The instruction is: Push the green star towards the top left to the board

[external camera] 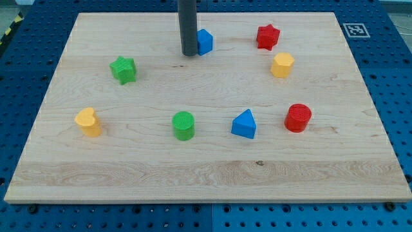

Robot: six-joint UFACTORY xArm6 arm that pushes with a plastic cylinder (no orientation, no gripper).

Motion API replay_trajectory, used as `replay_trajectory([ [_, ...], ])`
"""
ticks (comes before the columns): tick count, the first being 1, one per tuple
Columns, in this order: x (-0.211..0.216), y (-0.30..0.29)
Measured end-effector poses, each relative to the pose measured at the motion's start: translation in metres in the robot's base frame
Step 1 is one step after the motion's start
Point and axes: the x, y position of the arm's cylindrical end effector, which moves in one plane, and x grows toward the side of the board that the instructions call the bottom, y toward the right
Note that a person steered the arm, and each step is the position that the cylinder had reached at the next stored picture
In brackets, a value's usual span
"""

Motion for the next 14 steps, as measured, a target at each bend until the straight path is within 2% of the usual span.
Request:
replay_trajectory([
  [2,0.077,-0.012],
  [3,0.099,-0.025],
  [5,0.099,-0.078],
  [7,0.142,-0.127],
  [9,0.13,-0.146],
  [12,0.052,-0.134],
  [14,0.015,-0.134],
])
